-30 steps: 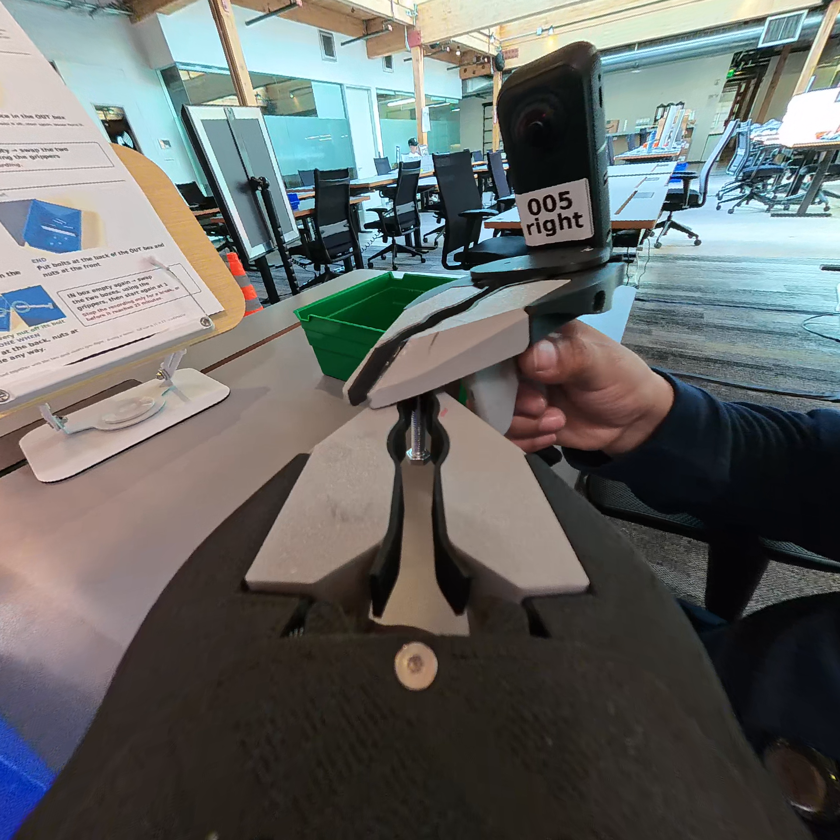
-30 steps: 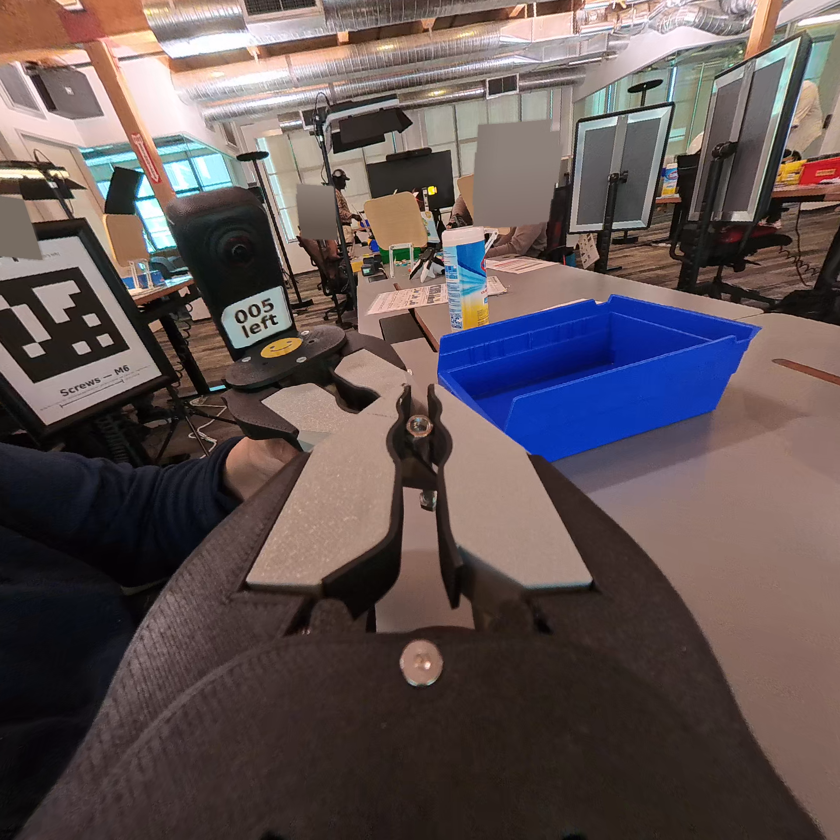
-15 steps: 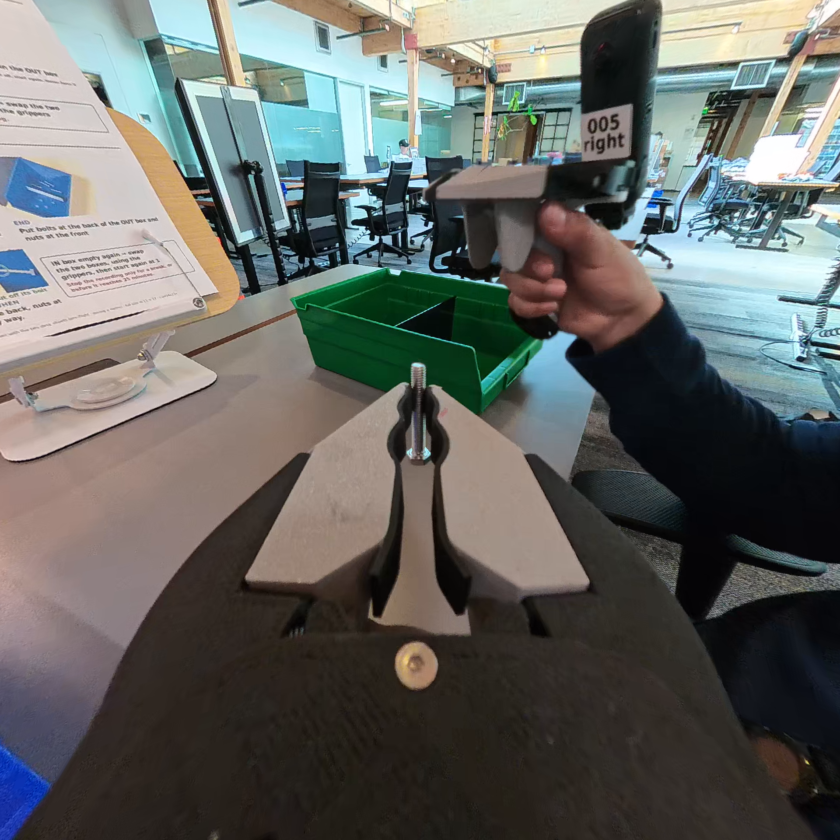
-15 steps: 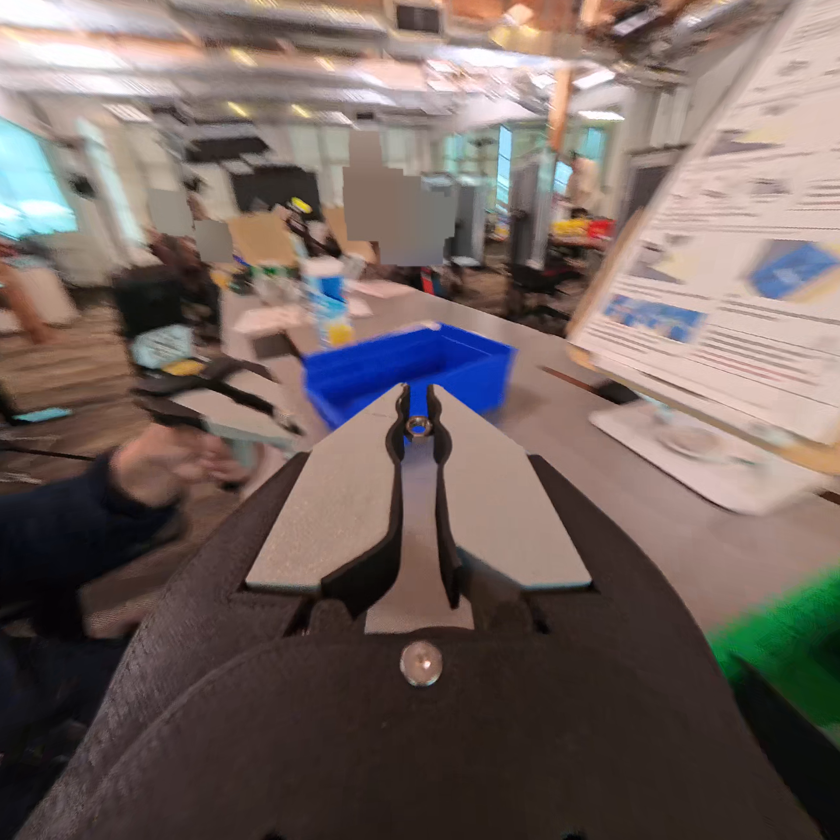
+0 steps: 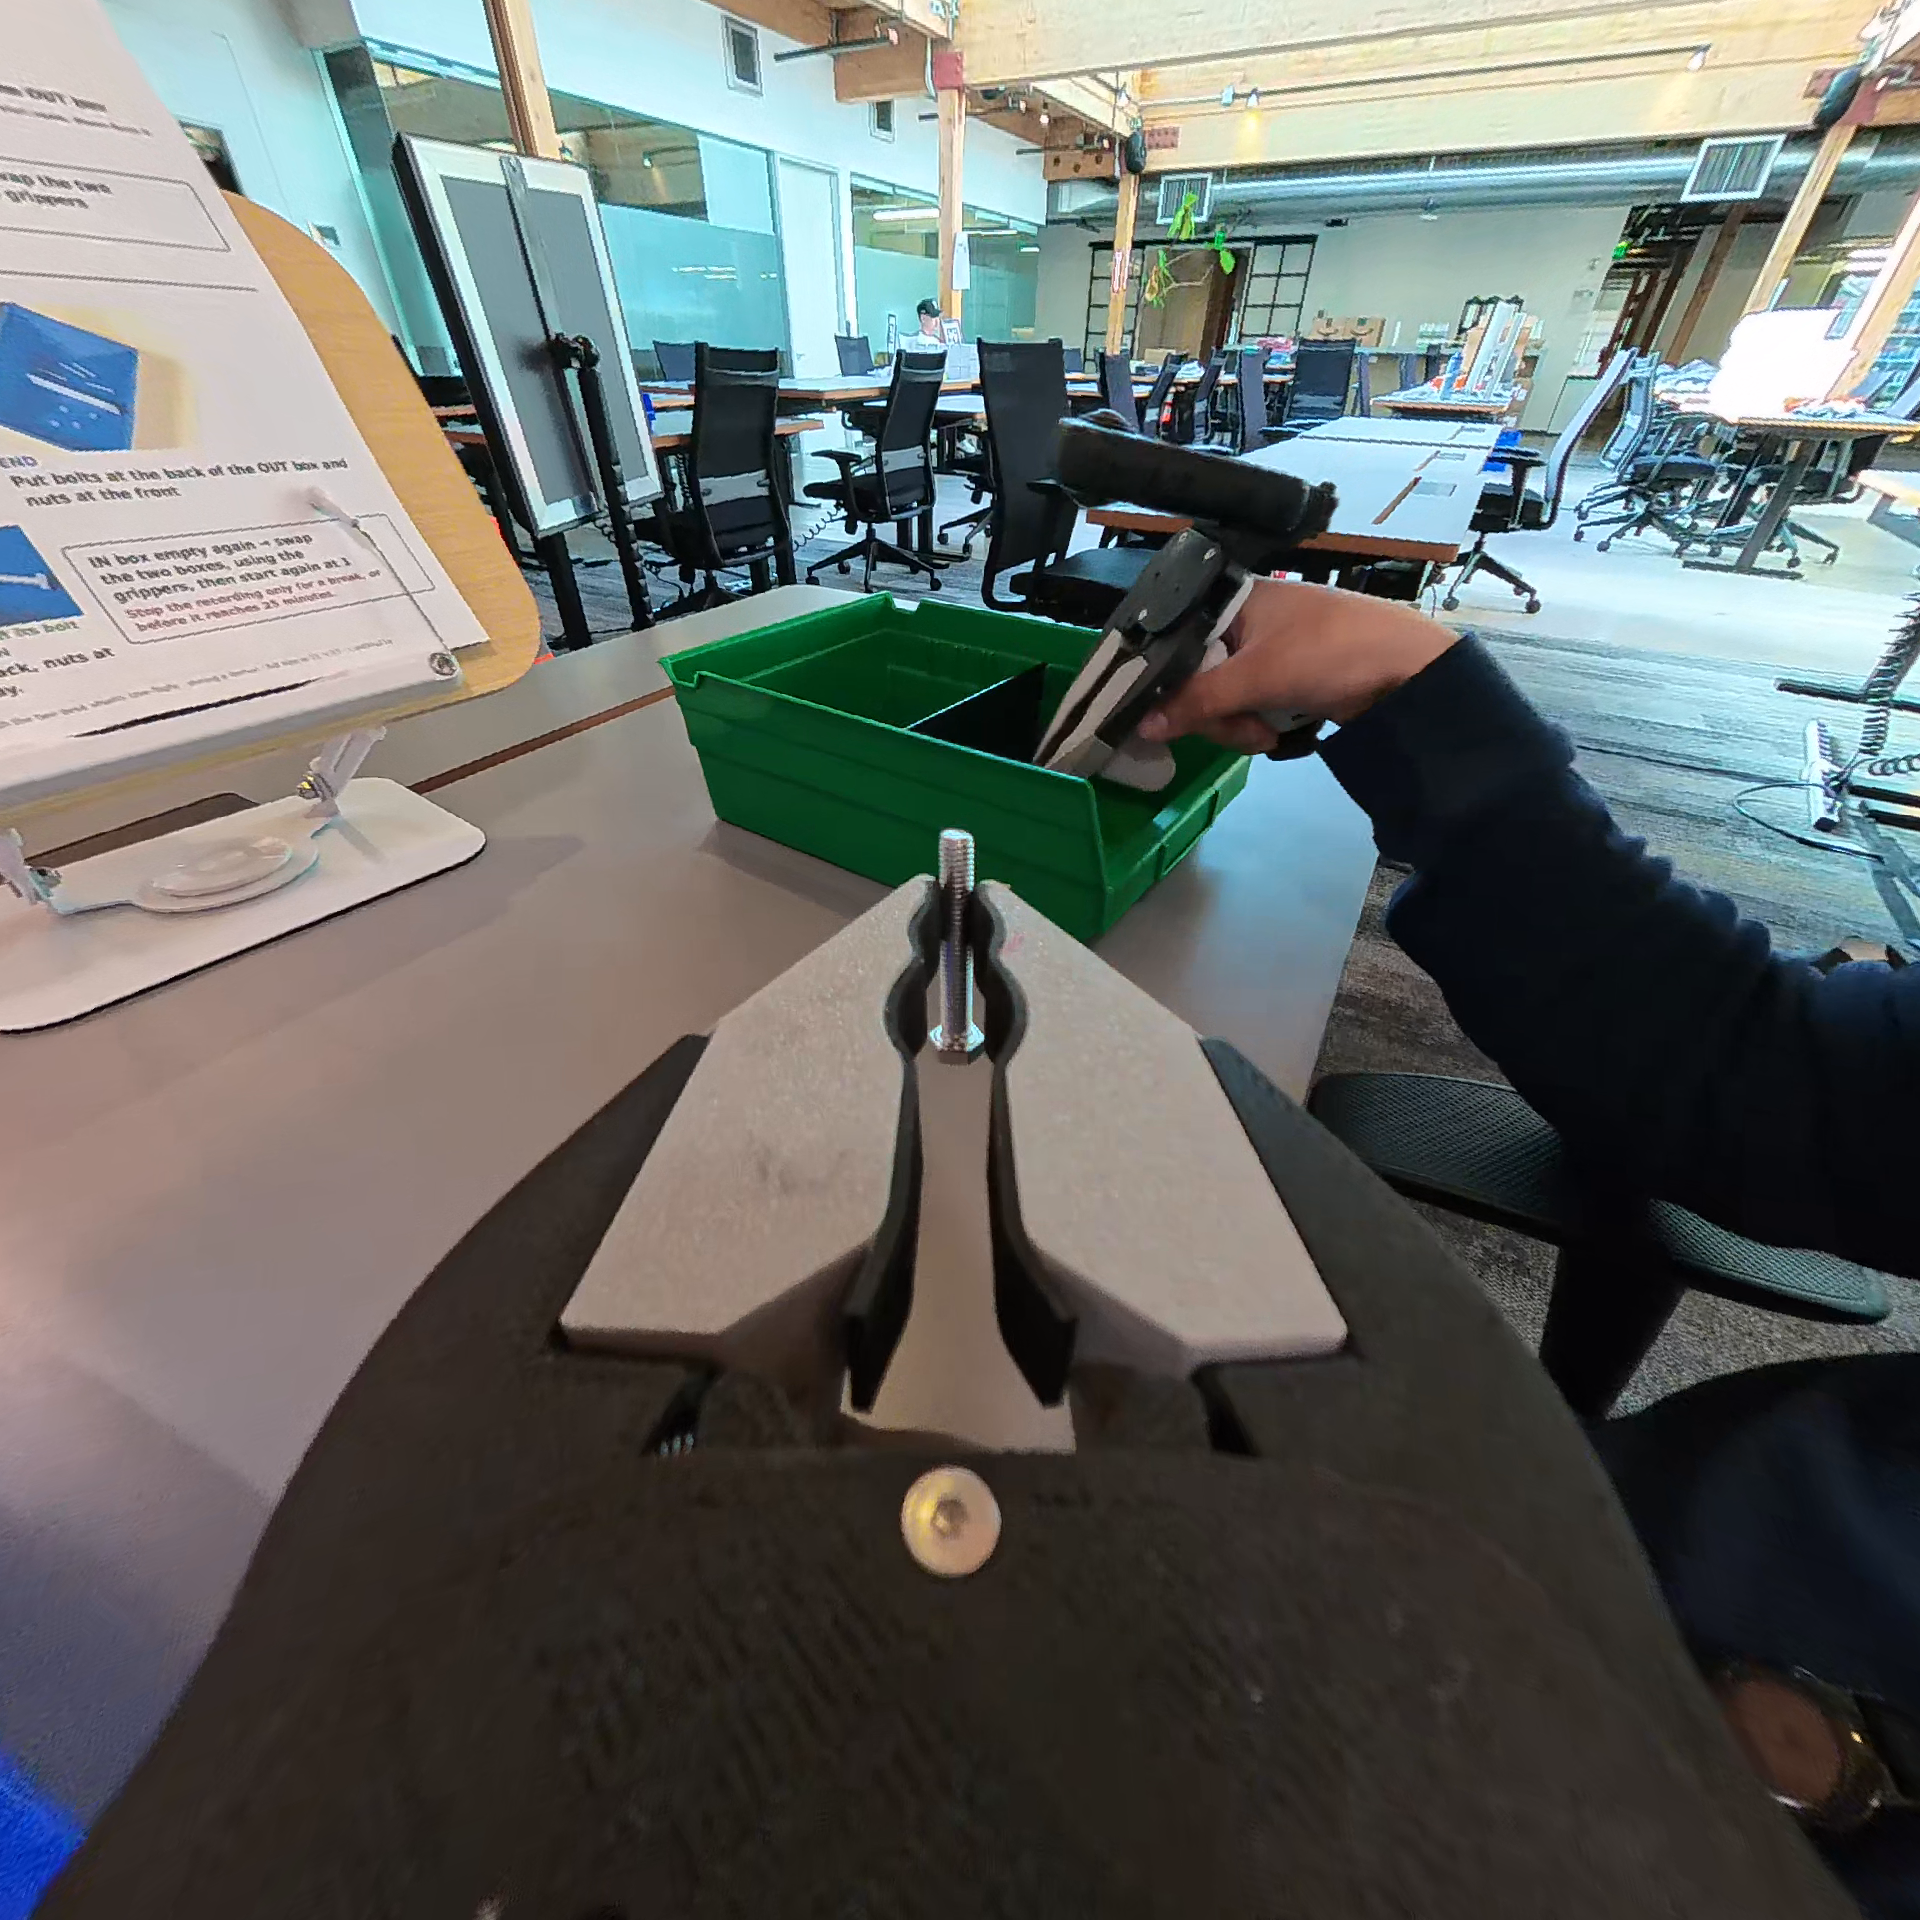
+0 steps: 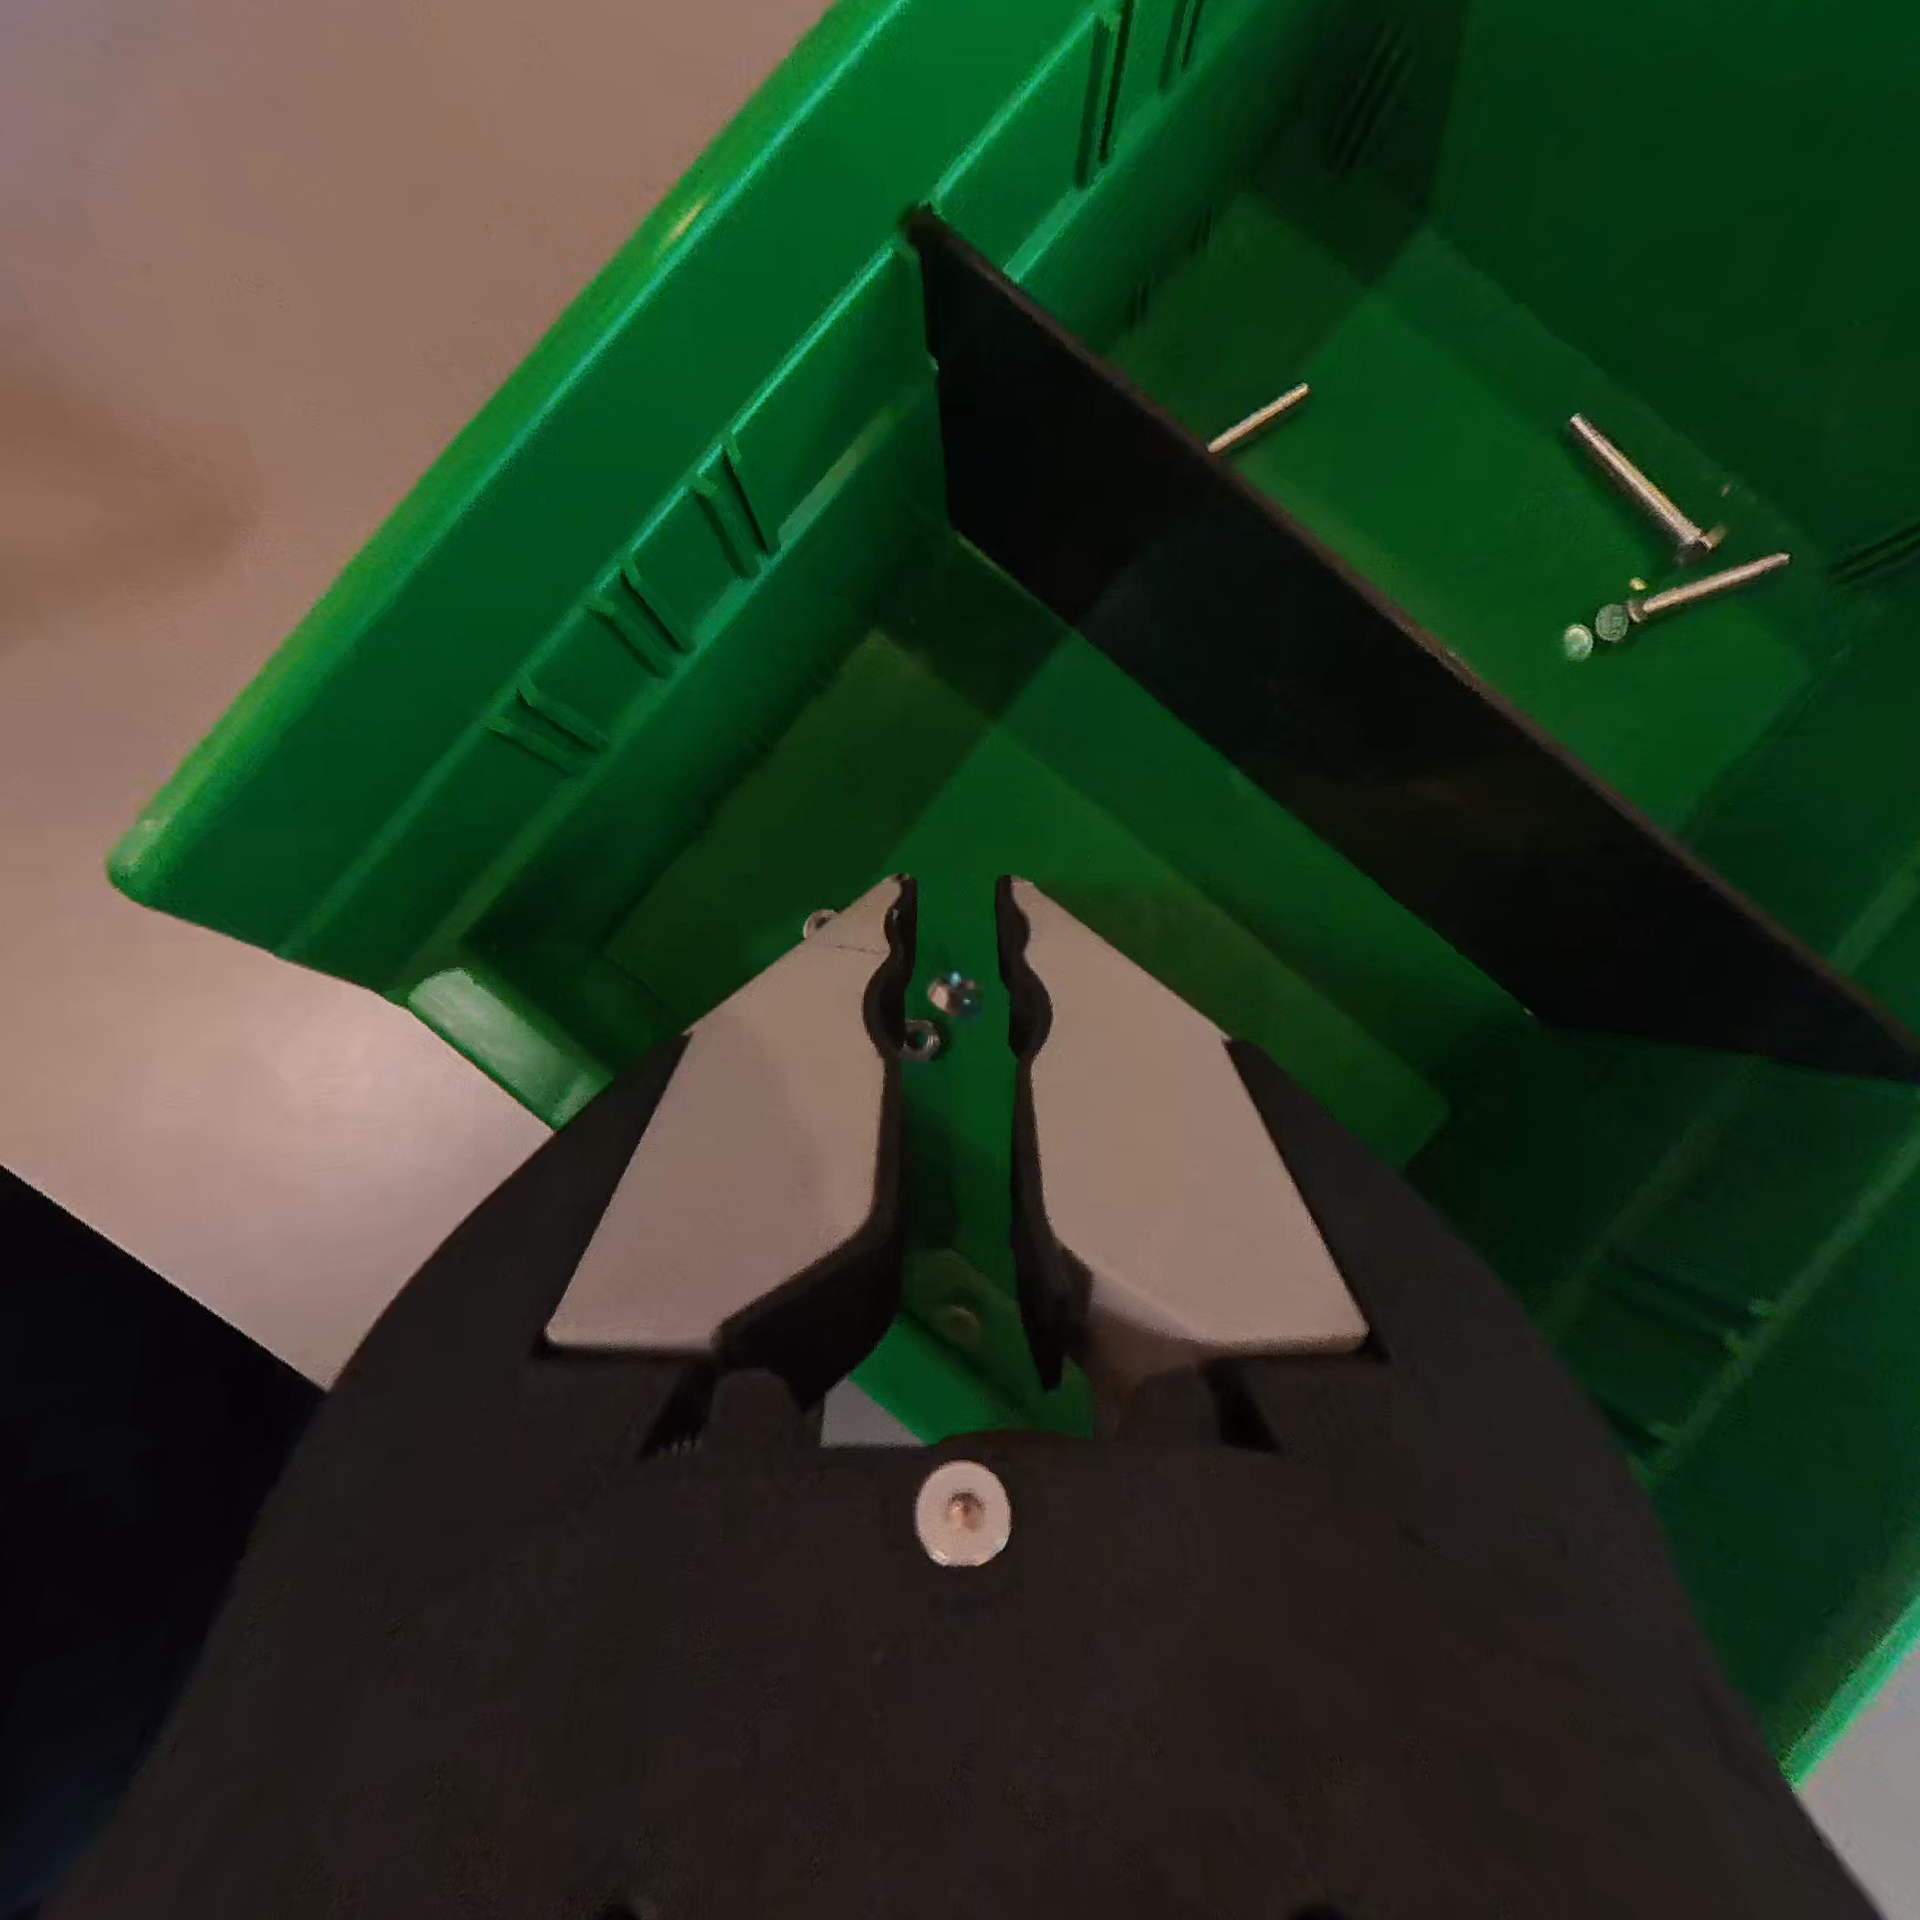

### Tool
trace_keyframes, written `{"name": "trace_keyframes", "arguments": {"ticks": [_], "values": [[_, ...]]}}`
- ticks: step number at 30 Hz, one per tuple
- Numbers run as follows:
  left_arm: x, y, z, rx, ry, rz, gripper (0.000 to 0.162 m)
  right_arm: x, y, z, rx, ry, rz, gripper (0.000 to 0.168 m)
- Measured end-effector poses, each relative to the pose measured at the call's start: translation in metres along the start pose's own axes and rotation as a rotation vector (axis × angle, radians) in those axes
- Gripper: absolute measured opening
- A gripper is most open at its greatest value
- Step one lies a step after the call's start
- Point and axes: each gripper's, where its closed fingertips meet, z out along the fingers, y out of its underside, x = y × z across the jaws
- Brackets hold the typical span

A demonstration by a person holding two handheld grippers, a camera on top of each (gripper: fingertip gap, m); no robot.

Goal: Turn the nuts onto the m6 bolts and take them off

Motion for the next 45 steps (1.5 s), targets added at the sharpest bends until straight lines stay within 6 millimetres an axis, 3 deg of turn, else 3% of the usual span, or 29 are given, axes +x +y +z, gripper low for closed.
{"name": "trace_keyframes", "arguments": {"ticks": [6, 8, 11, 14, 16, 19, 23, 39, 45], "values": [[-0.002, 0.001, -0.001, -0.009, -0.006, -0.001, 0.003, -0.031, -0.033, -0.029, 0.16, -0.053, -0.051, 0.013], [0.001, 0.003, 0.002, -0.02, 0.003, 0.01, 0.003, -0.067, -0.058, -0.051, 0.294, -0.135, -0.13, 0.011], [0.007, 0.01, 0.006, -0.05, 0.024, 0.028, 0.003, -0.149, -0.09, -0.088, 0.503, -0.341, -0.312, 0.008], [0.007, 0.014, 0.009, -0.074, -0.008, 0.078, 0.003, -0.221, -0.104, -0.107, 0.601, -0.541, -0.402, 0.008], [0.009, 0.013, 0.008, -0.074, -0.018, 0.108, 0.003, -0.252, -0.105, -0.104, 0.603, -0.606, -0.442, 0.008], [0.011, 0.011, 0.006, -0.075, -0.025, 0.135, 0.003, -0.279, -0.11, -0.1, 0.633, -0.644, -0.478, 0.007], [0.014, 0.012, 0.005, -0.083, -0.007, 0.14, 0.003, -0.283, -0.12, -0.094, 0.684, -0.589, -0.485, 0.0], [0.015, 0.011, 0.007, -0.094, -0.041, 0.192, 0.003, -0.286, -0.118, -0.084, 0.648, -0.637, -0.439, 0.002], [0.016, 0.01, 0.007, -0.088, -0.04, 0.195, 0.003, -0.289, -0.115, -0.083, 0.634, -0.672, -0.432, 0.012]]}}
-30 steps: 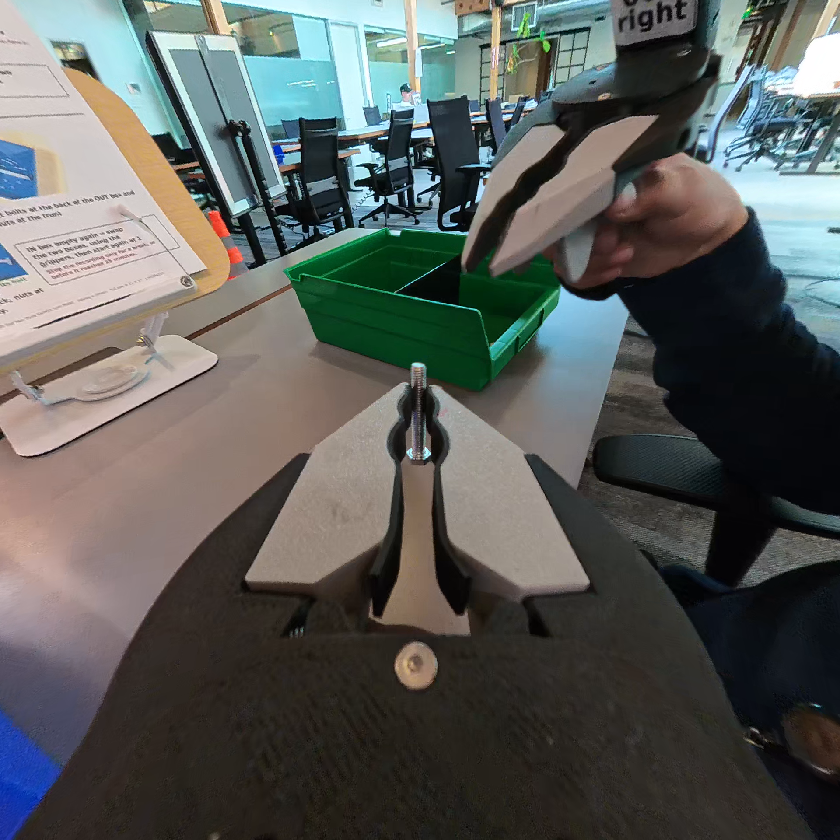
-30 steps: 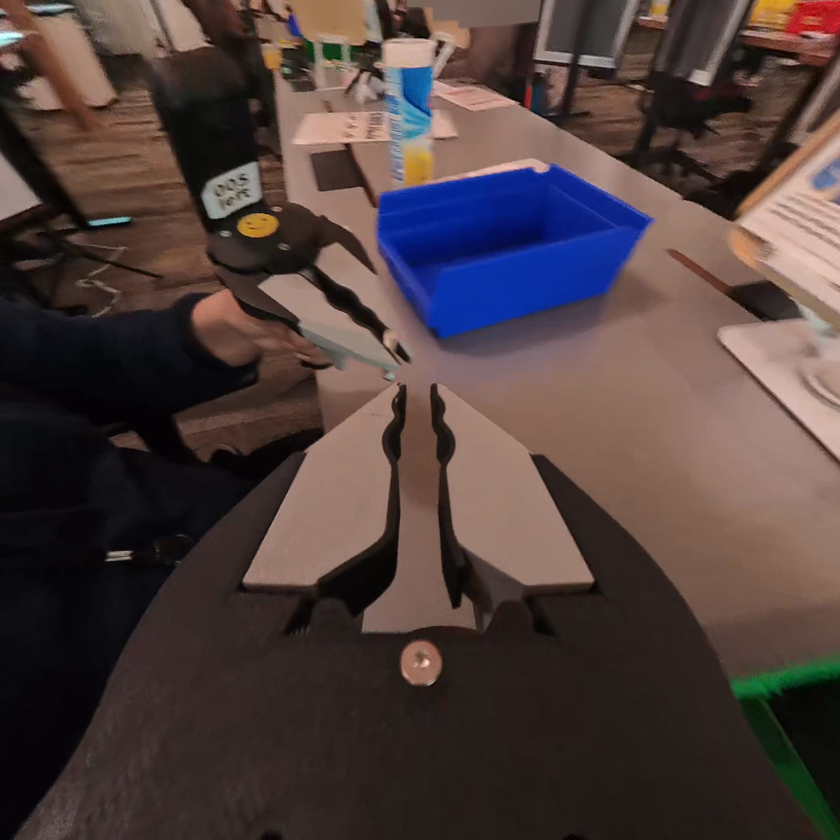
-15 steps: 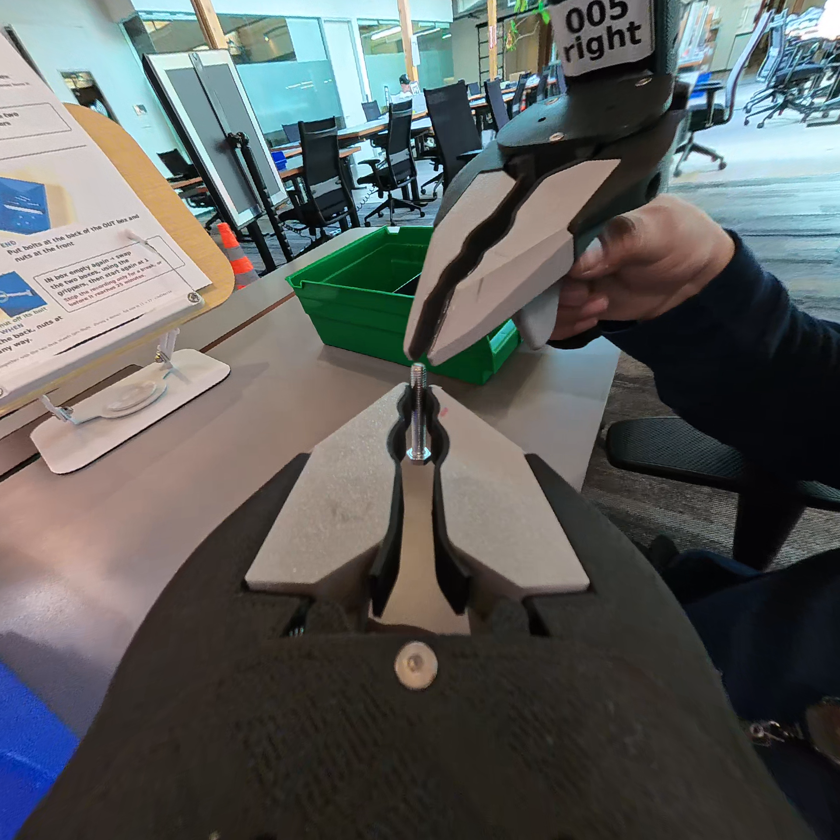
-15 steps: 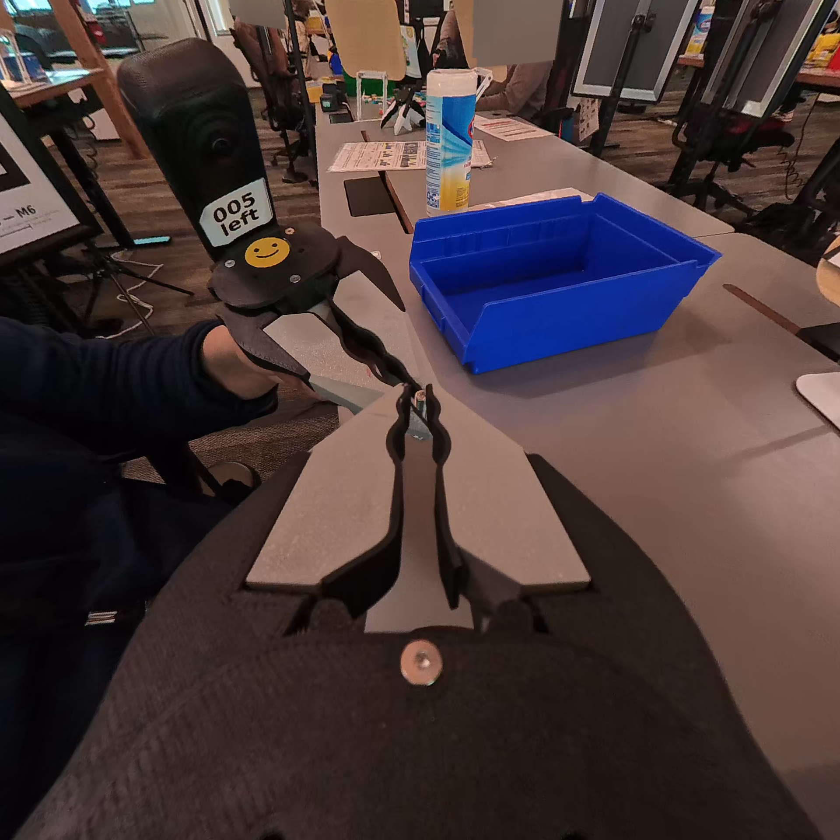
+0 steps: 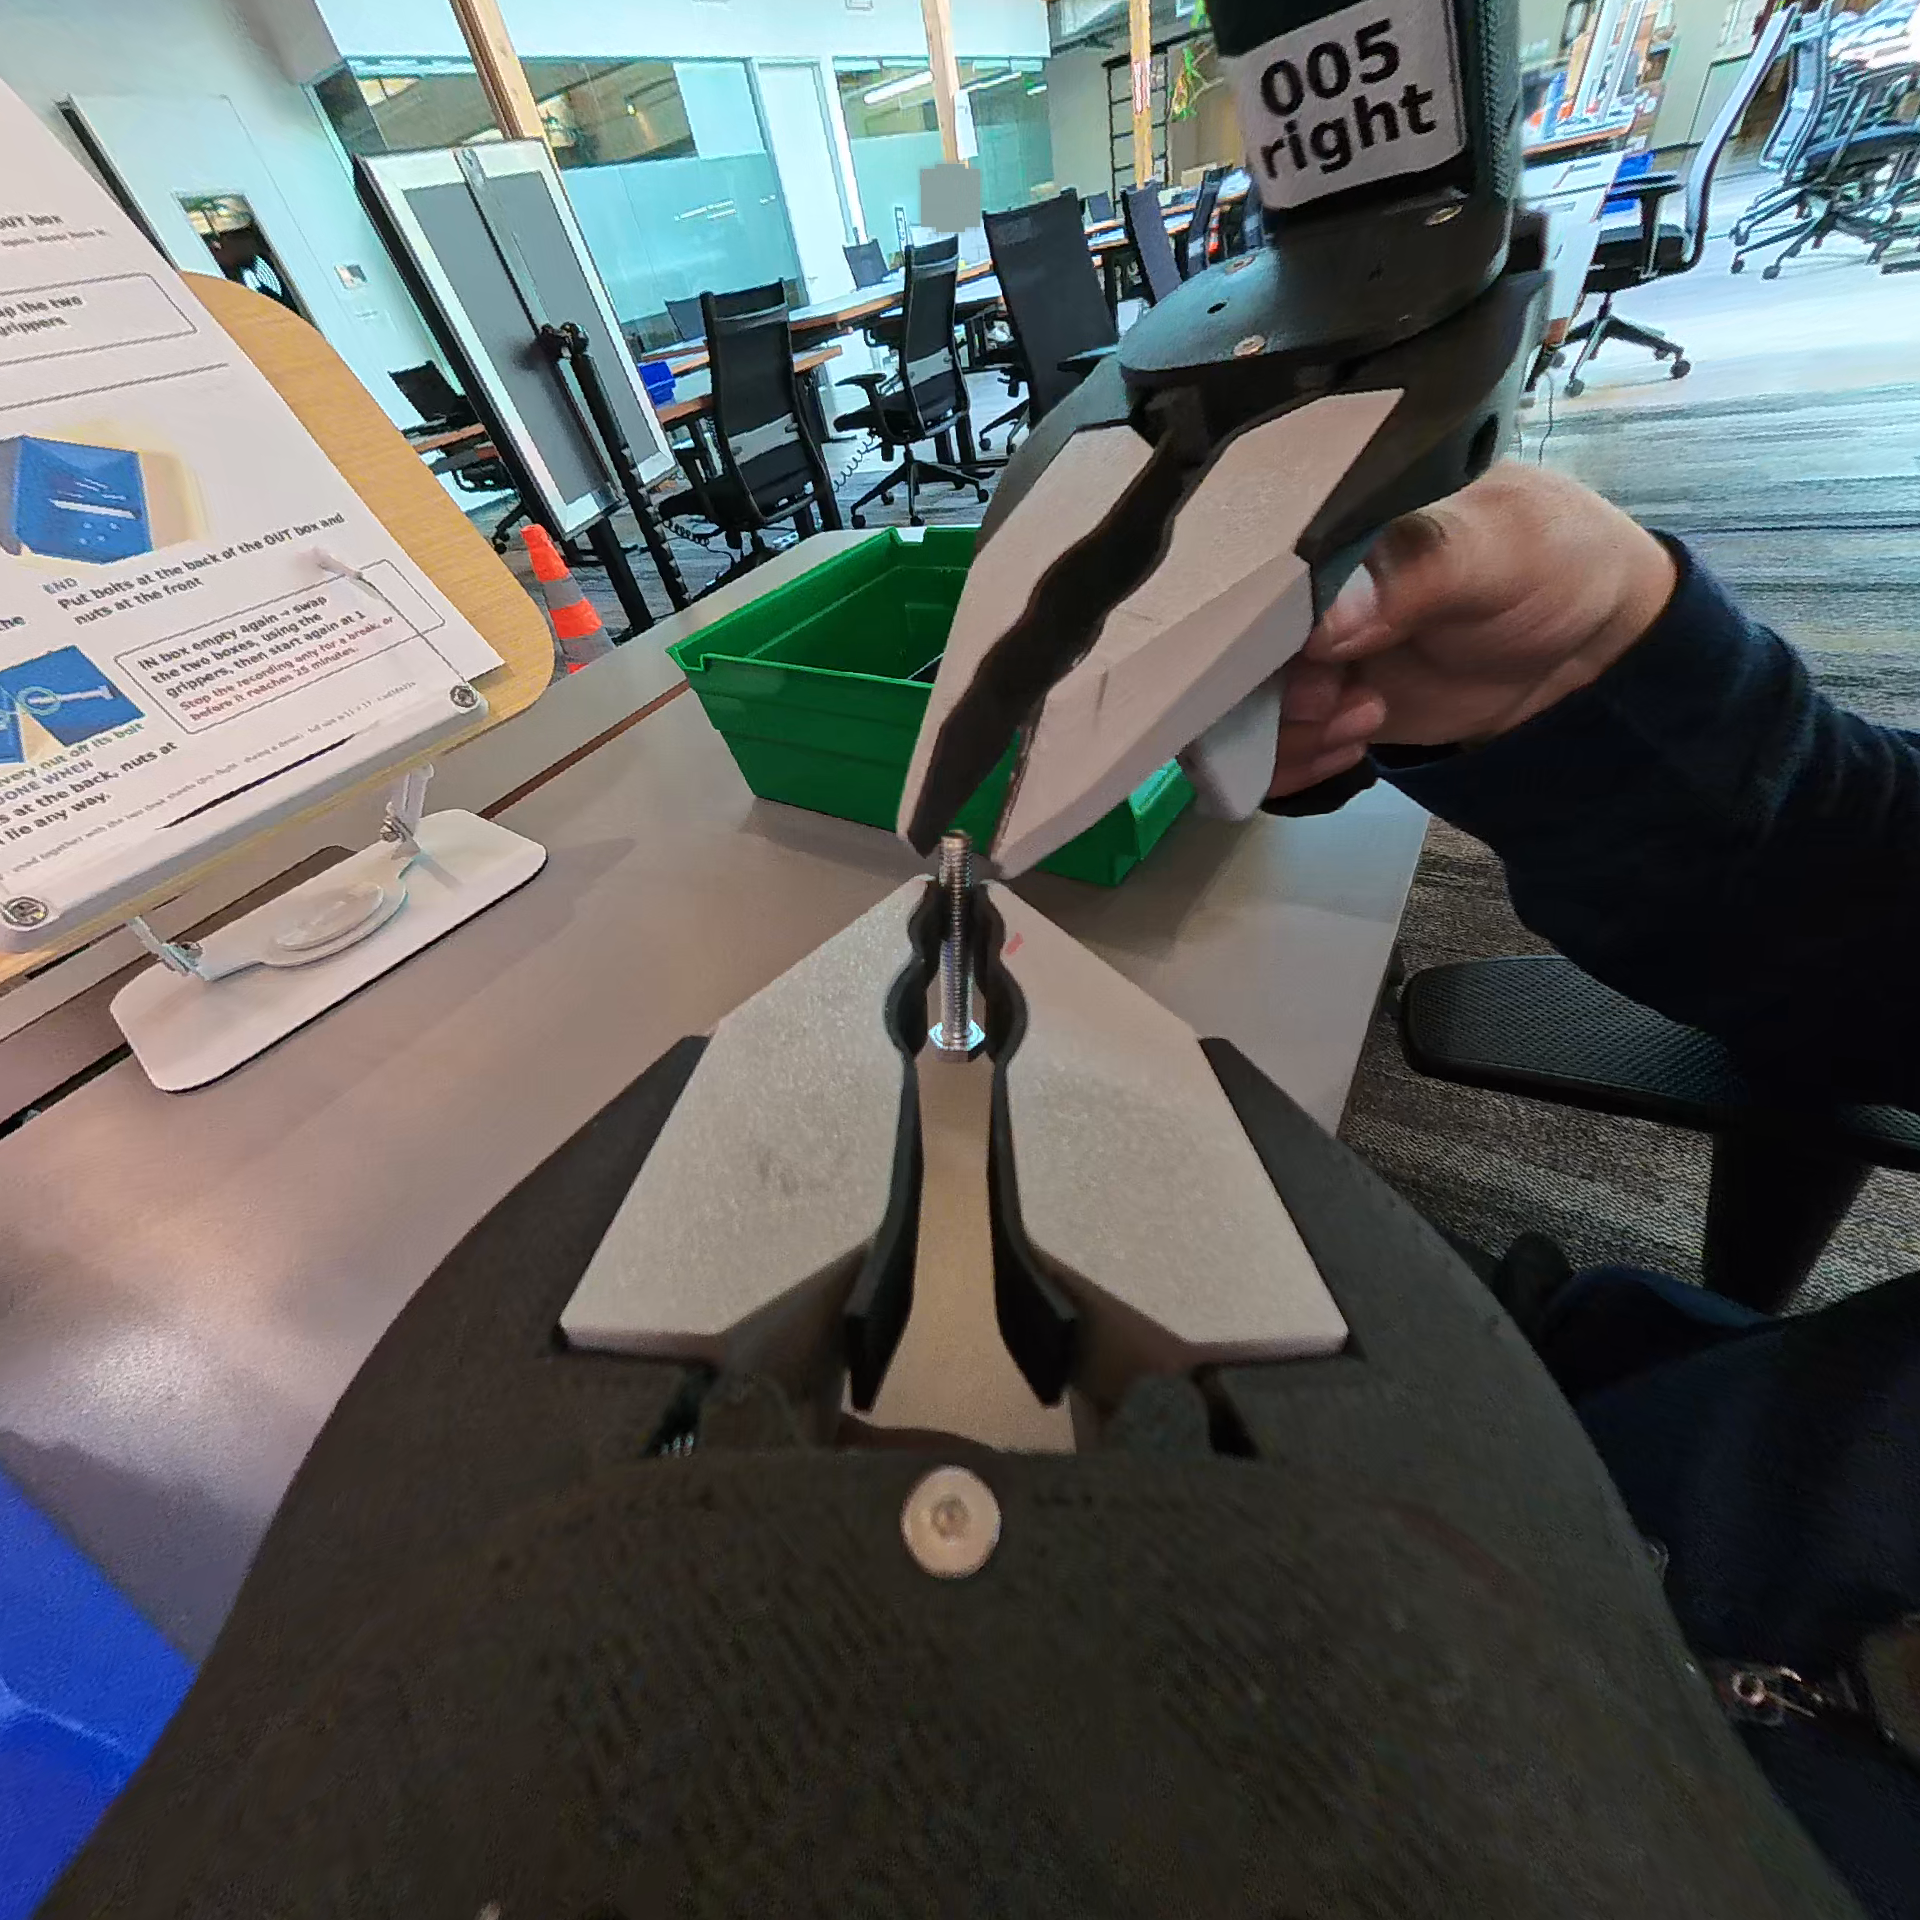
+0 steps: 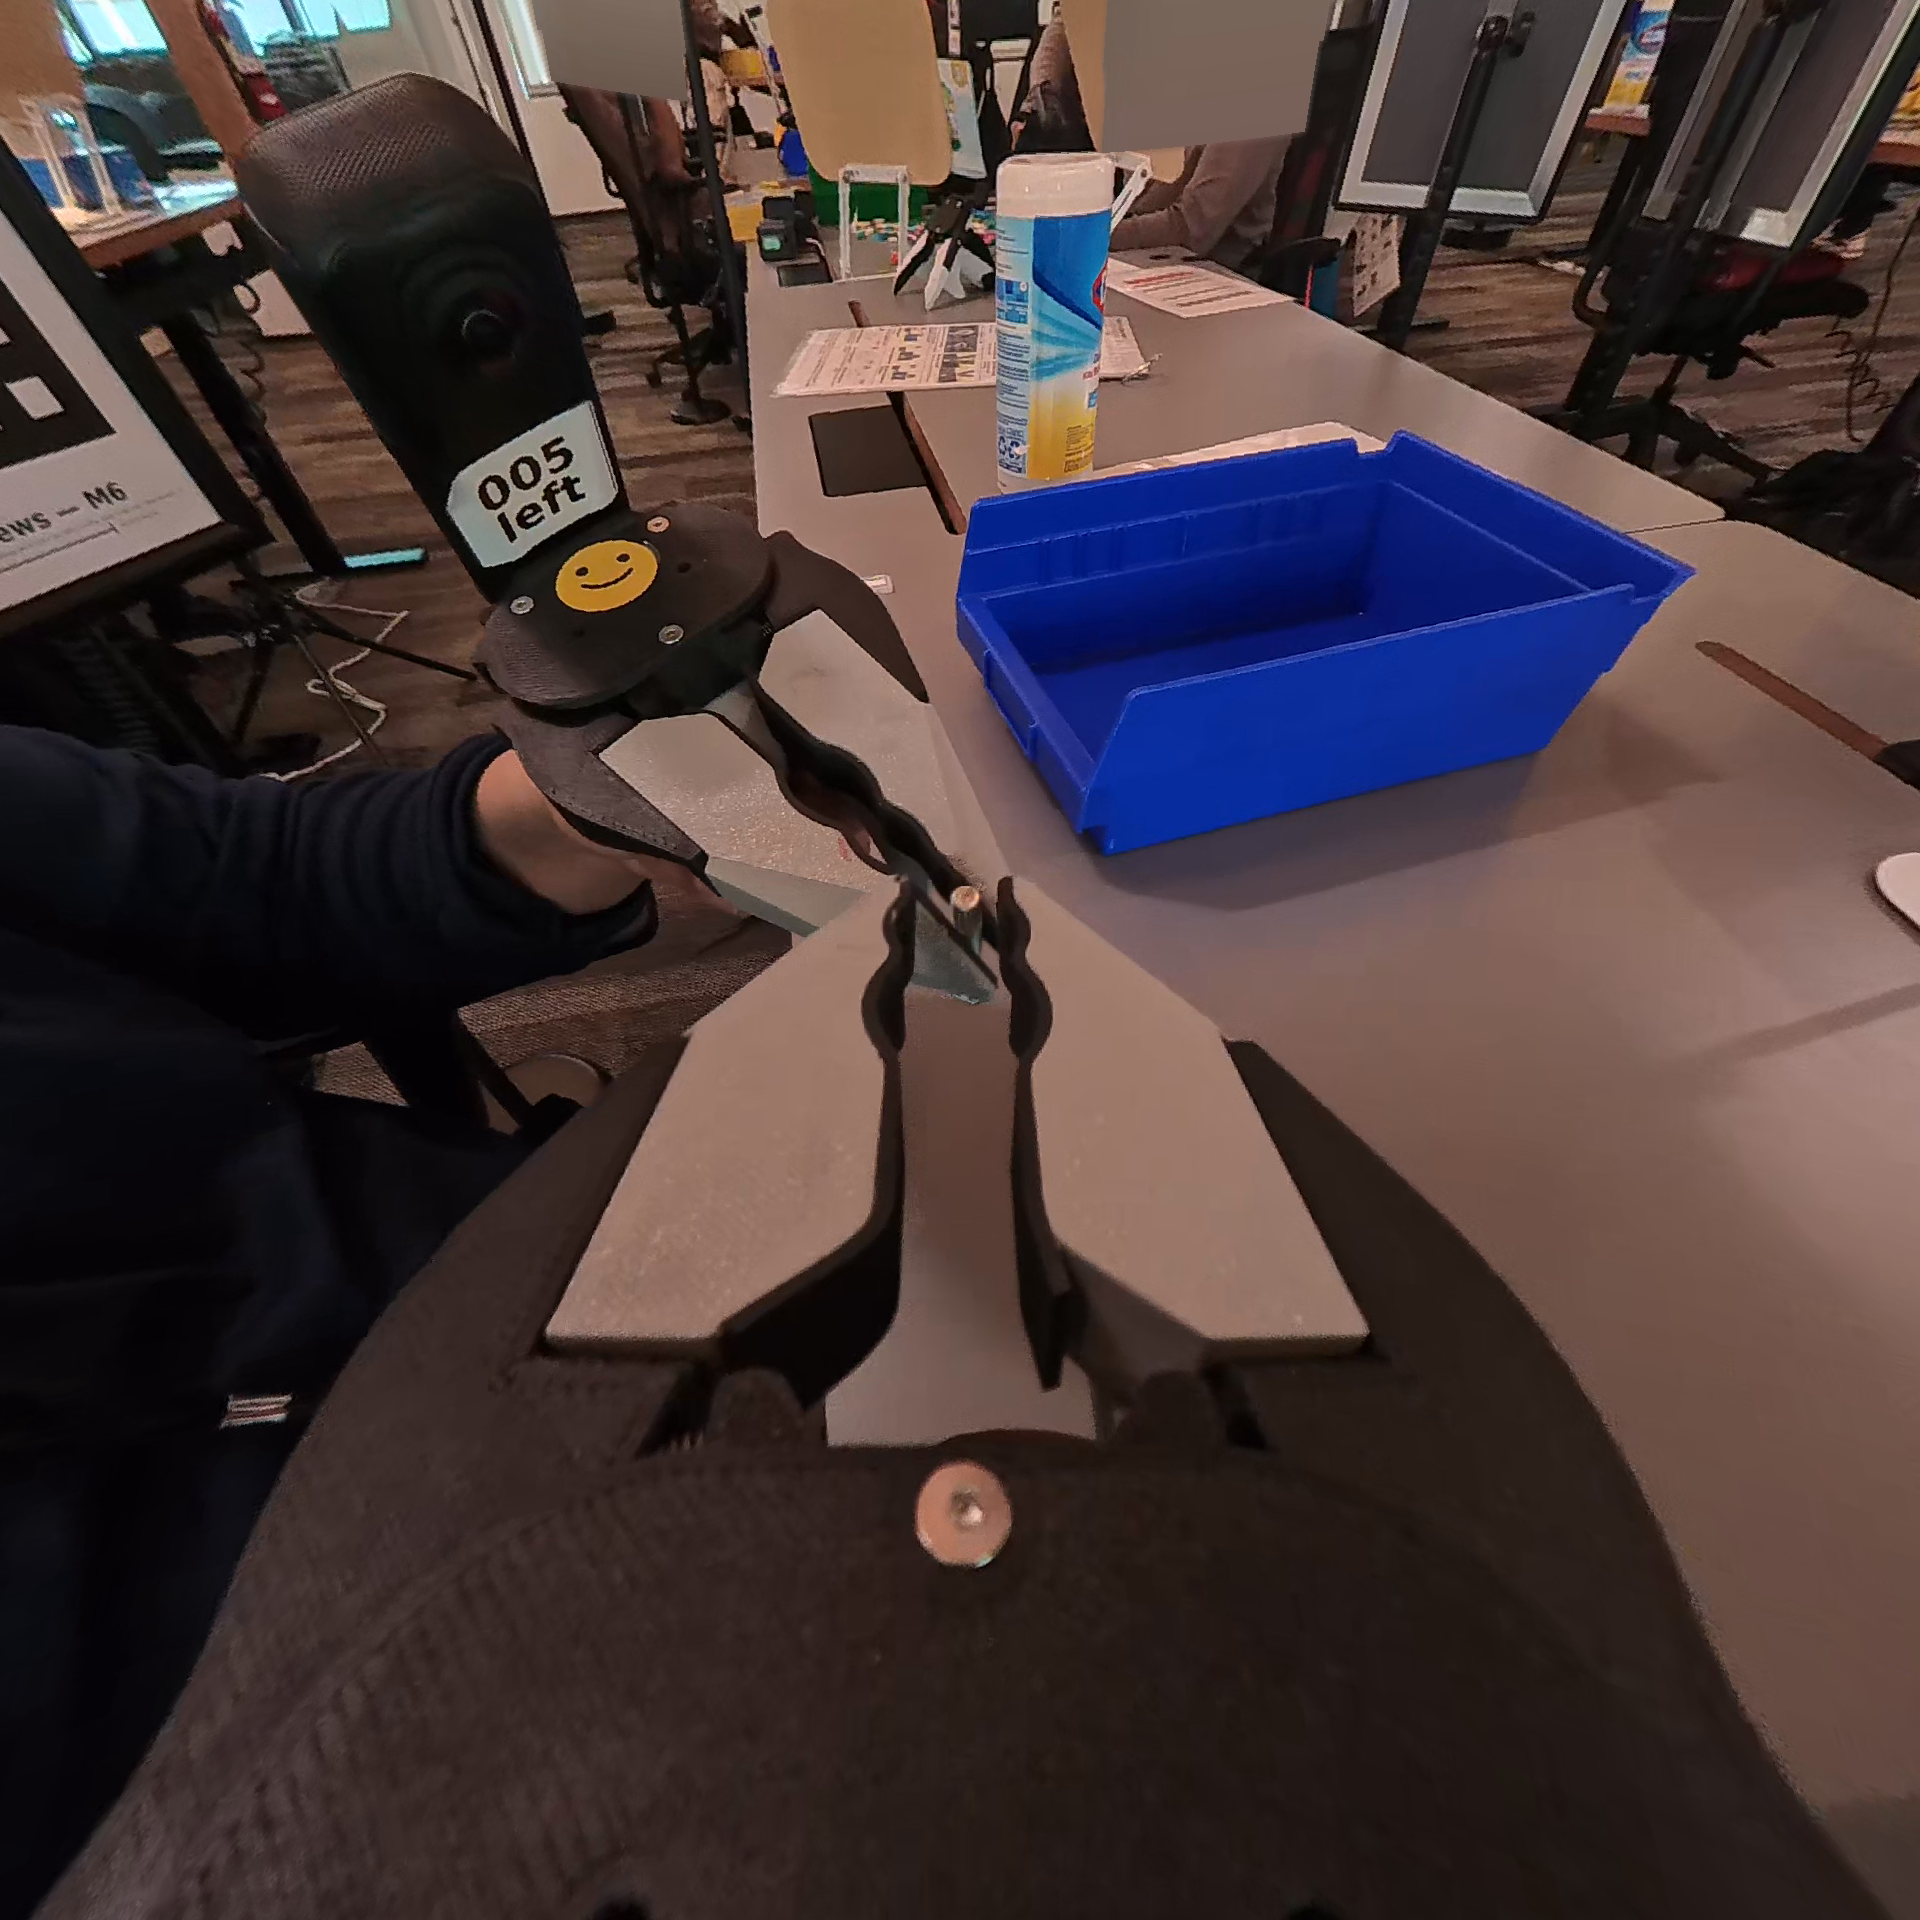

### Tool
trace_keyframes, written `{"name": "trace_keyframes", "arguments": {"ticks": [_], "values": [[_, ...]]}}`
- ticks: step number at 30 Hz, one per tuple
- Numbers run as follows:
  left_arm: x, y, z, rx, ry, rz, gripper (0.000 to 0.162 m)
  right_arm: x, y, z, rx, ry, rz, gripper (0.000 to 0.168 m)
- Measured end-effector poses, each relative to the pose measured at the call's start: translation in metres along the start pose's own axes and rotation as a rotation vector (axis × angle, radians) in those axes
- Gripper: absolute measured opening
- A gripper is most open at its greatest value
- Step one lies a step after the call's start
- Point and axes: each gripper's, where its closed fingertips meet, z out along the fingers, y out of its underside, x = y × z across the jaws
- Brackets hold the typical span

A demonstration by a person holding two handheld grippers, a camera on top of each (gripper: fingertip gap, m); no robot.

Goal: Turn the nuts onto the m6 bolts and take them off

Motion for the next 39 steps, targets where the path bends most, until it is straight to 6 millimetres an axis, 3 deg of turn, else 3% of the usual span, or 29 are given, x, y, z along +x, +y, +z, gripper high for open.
{"name": "trace_keyframes", "arguments": {"ticks": [8, 10, 15, 18, 20, 21, 23, 29, 32, 34, 36, 39], "values": [[0.0, -0.001, -0.001, 0.019, 0.014, -0.017, 0.003, 0.004, -0.001, 0.001, -0.013, 0.057, -0.065, 0.002], [-0.004, 0.008, 0.001, -0.022, 0.02, -0.045, 0.004, 0.008, 0.0, 0.003, -0.012, 0.088, -0.075, 0.002], [-0.005, 0.019, 0.002, -0.068, 0.054, -0.095, 0.004, 0.011, 0.005, 0.01, -0.025, 0.088, -0.068, 0.002], [-0.009, 0.016, 0.0, -0.058, 0.023, -0.065, 0.003, 0.01, 0.001, 0.011, 0.02, 0.046, -0.028, 0.003], [-0.008, 0.015, 0.001, -0.062, 0.023, -0.057, 0.003, 0.007, 0.004, 0.014, 0.022, -0.011, 0.029, 0.016], [-0.006, 0.015, 0.002, -0.061, 0.031, -0.062, 0.003, 0.007, 0.007, 0.016, 0.016, -0.024, 0.042, 0.012], [-0.007, 0.019, 0.005, -0.071, 0.03, -0.077, 0.003, 0.015, 0.009, 0.017, 0.004, 0.021, 0.017, 0.002], [-0.026, 0.009, 0.001, 0.038, 0.052, -0.232, 0.008, 0.038, 0.0, 0.0, 0.043, 0.126, 0.008, 0.003], [-0.042, 0.017, -0.003, 0.002, 0.004, -0.239, 0.022, 0.068, 0.002, -0.014, 0.045, 0.252, 0.011, 0.002], [-0.05, 0.015, -0.007, 0.032, -0.012, -0.254, 0.022, 0.088, 0.005, -0.029, 0.04, 0.316, 0.027, 0.002], [-0.059, 0.013, -0.013, 0.045, -0.018, -0.289, 0.025, 0.123, 0.003, -0.061, 0.044, 0.485, 0.015, 0.002], [-0.073, 0.011, -0.025, 0.067, -0.054, -0.3, 0.024, 0.187, 0.002, -0.13, 0.026, 0.77, 0.028, 0.002]]}}
